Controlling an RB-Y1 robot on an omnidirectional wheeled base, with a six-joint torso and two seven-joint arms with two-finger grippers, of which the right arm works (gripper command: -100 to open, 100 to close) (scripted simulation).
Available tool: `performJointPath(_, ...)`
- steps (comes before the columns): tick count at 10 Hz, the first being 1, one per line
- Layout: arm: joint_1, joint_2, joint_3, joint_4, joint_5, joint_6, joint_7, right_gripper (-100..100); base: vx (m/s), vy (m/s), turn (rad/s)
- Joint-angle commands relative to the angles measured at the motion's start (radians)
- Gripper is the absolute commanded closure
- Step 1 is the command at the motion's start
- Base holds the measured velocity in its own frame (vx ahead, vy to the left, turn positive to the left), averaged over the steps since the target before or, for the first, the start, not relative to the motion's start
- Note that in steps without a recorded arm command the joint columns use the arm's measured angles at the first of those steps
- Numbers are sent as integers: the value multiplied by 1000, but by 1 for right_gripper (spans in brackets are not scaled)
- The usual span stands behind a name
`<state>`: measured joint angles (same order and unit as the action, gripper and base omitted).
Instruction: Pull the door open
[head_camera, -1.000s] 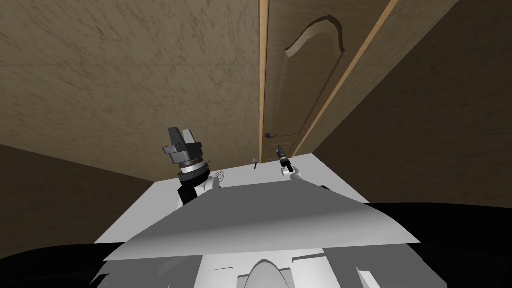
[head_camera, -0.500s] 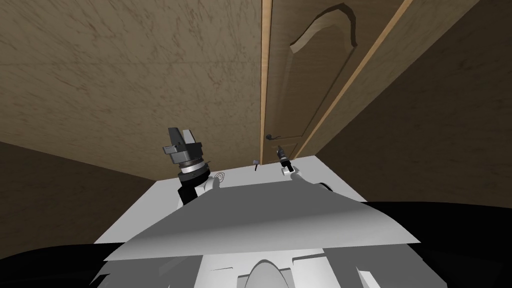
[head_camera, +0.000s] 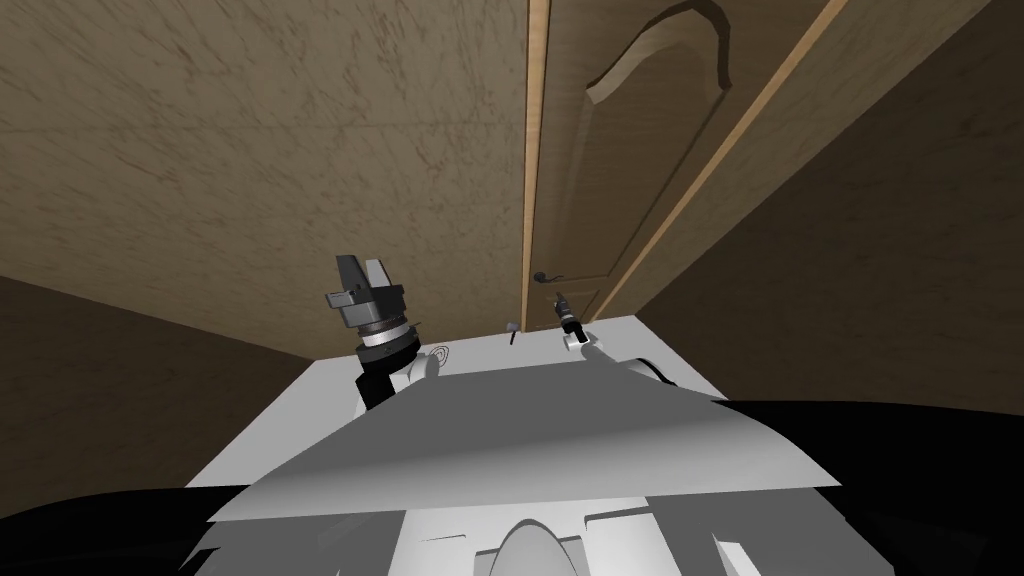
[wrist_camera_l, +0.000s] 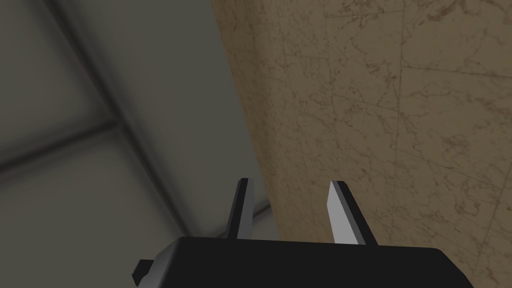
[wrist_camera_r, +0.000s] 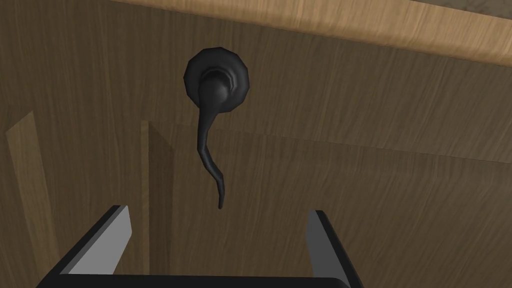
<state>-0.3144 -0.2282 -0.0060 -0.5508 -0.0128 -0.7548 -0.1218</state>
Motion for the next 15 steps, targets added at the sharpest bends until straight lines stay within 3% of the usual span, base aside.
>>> performJointPath(1, -20, -5, -1, 40, 2, -1, -6, -100, 130, -50, 78)
performJointPath(5, -46, -10, -2, 93, 3, -8, -12, -100, 71, -25, 30)
performJointPath(6, -40, -10, -2, 80, 3, -5, -10, -100, 29, -15, 10)
performJointPath(7, -41, -26, -10, 100, -17, -15, -11, -100, 27, 11, 200)
performJointPath(8, -41, -26, -10, 100, -17, -15, -11, -100, 35, 9, 109)
performJointPath(9, -40, -46, -19, 123, -40, -27, -10, -100, 54, 31, 212)
performJointPath(10, -40, -46, -19, 124, -40, -27, -10, -100, 52, 23, 128)
performJointPath(11, -39, -69, -30, 149, -68, -41, -10, -100, 94, 33, 269)
performJointPath(12, -39, -69, -30, 149, -68, -41, -10, -100, 85, 9, 127)
performJointPath(15, -38, -106, -47, 191, -113, -63, -10, -100, 134, -12, 215)
